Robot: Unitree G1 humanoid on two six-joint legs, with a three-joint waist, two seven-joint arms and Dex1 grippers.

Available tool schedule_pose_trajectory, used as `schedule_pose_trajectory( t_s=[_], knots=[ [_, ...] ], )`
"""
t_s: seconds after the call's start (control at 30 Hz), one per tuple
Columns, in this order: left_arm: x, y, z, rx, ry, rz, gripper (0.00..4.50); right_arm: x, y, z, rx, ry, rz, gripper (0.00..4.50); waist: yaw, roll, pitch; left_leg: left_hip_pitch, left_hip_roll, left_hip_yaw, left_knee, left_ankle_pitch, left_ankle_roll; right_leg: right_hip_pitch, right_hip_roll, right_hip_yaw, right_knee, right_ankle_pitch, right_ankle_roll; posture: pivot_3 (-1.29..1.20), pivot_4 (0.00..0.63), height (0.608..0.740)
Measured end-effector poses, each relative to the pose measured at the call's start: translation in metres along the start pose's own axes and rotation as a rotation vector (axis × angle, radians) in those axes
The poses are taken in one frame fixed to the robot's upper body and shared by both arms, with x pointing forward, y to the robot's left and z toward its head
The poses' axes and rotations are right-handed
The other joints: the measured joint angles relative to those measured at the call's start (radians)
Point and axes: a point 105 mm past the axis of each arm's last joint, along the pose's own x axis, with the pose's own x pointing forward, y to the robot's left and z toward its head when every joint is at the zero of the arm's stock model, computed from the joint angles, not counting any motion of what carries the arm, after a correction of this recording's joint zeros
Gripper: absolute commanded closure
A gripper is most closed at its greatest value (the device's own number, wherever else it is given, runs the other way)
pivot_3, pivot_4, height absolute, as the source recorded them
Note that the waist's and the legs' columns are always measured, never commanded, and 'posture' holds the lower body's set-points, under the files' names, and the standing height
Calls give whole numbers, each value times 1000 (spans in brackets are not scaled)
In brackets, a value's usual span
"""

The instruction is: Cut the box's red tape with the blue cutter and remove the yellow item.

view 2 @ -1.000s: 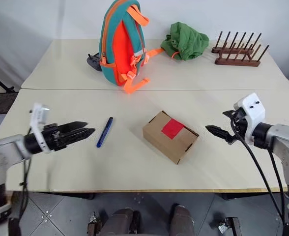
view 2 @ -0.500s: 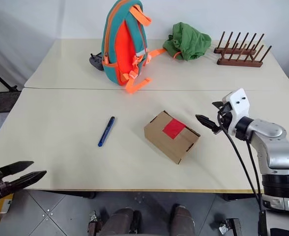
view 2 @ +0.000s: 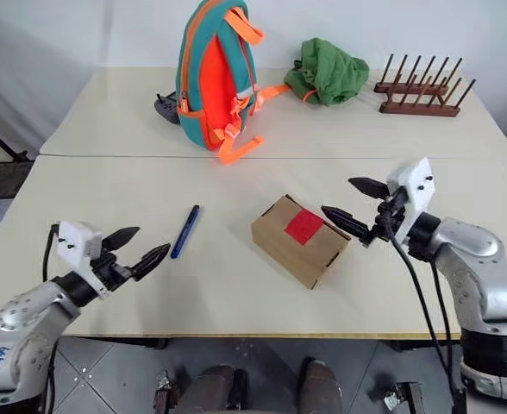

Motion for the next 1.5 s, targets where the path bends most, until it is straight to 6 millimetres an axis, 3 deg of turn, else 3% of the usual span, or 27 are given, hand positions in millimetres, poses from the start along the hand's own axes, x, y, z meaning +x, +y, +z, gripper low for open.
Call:
schedule_pose_trajectory(
  t_s=[0.47, 0.6, 0.8, 1.13, 1.37, 1.5],
  knots=[
    [24, 9, -19, -28, 114, 167, 39, -35, 17, -3, 29, 41, 183, 28, 3, 0, 0, 1, 1, 3, 0, 0, 0, 0, 1, 3, -1, 0, 0, 0, 150, 740],
    [30, -3, -32, -47, 180, 148, 39, -38, 16, -3, 28, 44, 175, 28, 3, 0, 0, 1, 1, 3, 0, 0, 0, 1, 1, 3, -1, 0, 0, 0, 150, 740],
    [40, -25, -29, -86, 185, 120, 39, -39, 18, -3, 30, 54, 182, 28, 6, 0, 0, 1, 1, 3, 1, 0, 0, 1, 1, 3, -1, 0, 0, 0, 150, 740],
    [44, -33, -32, -93, 219, 144, 39, -38, 19, -1, 23, 76, 193, 28, 6, 0, 0, 3, 1, 4, 1, 0, 0, 2, 1, 4, -2, 0, 0, 0, 150, 740],
    [50, -36, -30, -119, 256, 160, 1665, -34, 19, 2, 22, 81, 212, 0, 23, 2, -1, 3, 0, 5, 2, 0, 0, 2, 1, 6, -2, 0, 0, 0, 150, 740],
    [54, -39, -28, -137, 271, 158, 1665, -34, 18, 1, 31, 83, 212, 0, 34, 2, -2, 3, 0, 5, 3, 0, 0, 3, 0, 6, -2, 0, 0, 0, 150, 740]
  ],
)
